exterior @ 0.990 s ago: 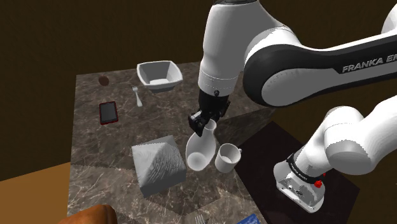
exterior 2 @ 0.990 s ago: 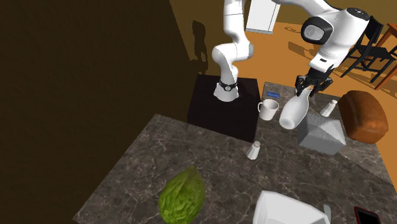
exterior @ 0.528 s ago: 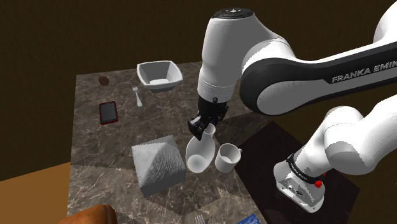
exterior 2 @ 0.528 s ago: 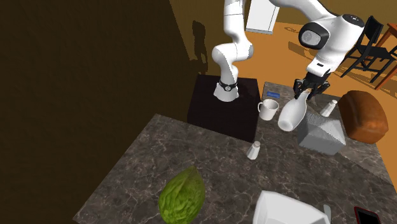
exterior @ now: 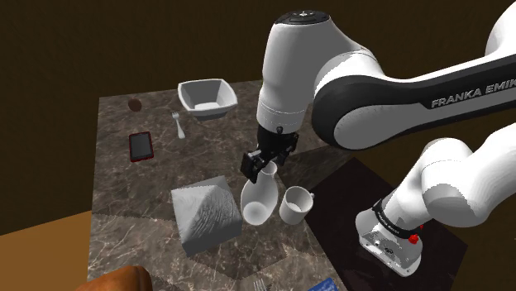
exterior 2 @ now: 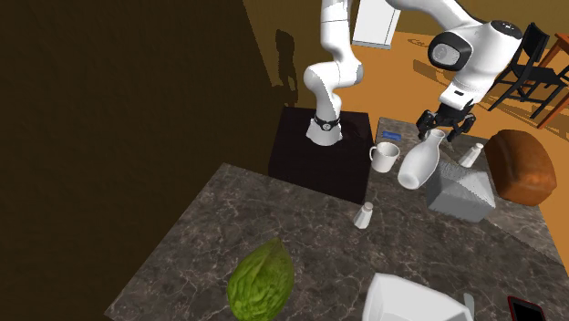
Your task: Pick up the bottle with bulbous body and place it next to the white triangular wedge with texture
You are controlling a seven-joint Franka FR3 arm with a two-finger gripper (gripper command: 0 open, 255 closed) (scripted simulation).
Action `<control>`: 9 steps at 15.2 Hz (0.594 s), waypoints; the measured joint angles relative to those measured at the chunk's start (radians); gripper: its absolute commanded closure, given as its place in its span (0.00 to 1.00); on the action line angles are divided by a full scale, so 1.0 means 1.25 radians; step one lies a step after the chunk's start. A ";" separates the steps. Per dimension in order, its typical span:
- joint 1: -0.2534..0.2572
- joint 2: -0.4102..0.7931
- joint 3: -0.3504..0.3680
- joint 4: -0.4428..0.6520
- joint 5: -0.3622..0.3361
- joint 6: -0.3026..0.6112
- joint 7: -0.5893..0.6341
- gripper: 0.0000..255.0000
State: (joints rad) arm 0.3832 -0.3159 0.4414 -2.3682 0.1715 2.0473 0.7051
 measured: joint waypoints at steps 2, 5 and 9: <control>0.000 -0.003 -0.001 0.011 0.000 -0.014 0.001 0.00; -0.001 -0.025 -0.012 0.062 0.000 -0.085 -0.003 0.00; -0.002 -0.028 -0.015 0.079 -0.001 -0.105 -0.003 0.00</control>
State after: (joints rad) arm 0.3806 -0.3508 0.4224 -2.2700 0.1699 1.9156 0.7010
